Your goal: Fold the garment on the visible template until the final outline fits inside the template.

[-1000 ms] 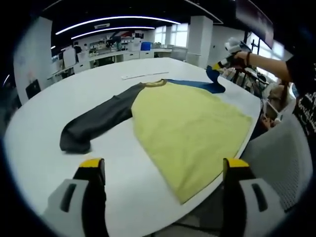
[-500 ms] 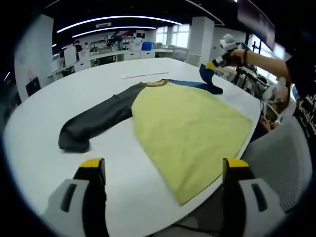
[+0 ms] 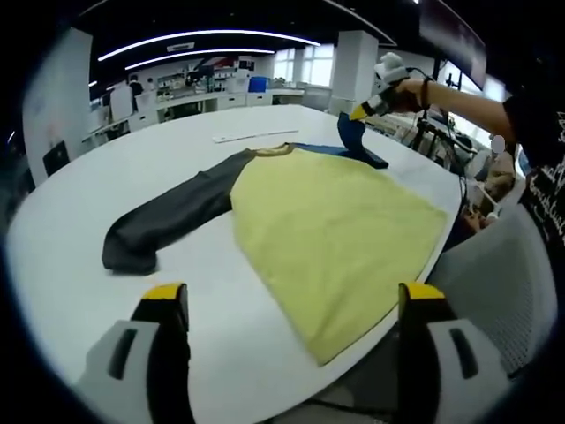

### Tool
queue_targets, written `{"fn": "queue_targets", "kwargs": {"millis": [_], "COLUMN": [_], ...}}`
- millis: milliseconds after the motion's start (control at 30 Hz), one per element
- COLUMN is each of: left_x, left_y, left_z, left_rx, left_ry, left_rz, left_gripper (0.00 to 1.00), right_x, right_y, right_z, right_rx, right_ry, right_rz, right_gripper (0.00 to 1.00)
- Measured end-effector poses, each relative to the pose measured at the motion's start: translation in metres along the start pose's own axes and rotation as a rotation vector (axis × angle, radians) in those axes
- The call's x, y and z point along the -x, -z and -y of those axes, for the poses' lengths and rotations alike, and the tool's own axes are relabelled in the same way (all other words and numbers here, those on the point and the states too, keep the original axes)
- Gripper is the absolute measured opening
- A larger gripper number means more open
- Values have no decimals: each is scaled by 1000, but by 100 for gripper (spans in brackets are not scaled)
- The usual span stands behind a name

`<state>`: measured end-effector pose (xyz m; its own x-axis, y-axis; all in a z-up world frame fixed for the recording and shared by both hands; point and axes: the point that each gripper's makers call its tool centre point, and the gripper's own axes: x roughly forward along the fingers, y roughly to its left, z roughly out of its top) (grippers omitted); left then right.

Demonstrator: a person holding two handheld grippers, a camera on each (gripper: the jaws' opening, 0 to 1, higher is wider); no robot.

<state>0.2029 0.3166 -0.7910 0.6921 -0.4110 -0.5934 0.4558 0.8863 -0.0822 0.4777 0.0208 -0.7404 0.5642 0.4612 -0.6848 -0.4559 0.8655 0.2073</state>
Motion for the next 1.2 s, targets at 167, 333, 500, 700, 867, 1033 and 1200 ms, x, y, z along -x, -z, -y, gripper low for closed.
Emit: {"fn": "queue_targets", "kwargs": {"millis": [167,333,500,700,867,1033,1200], "left_x": [0,-2,-3,-2,-2,-1,-2], "left_y": [-3,2,1,0,-1,0,2], "left_z": [2,5,6,4,4,4,3], "left_rx": [-20,-50,-42,-28,-14,-12,-9], "left_ry": [11,20,25,19,13,15,4], "left_rz": [4,-27,-23,-11,-1,0,-6], "left_gripper": [96,96,96,95,95,95,95], "right_x": [-4,-12,-18,-30,-36,-46,-52], "right_y": [-4,-9,-10,-17,-18,-20,-20], "right_z": [-15,-29,-45,-61,-79,-93,-110], "right_rx": [20,43,62,83,110,121,131], "right_ry": [-16,-32,-40,-65,-75,-95,-116], "right_rz": [-6,-18,-31,-36,-42,-51,-60], "right_gripper": [0,0,0,0,0,0,0]}}
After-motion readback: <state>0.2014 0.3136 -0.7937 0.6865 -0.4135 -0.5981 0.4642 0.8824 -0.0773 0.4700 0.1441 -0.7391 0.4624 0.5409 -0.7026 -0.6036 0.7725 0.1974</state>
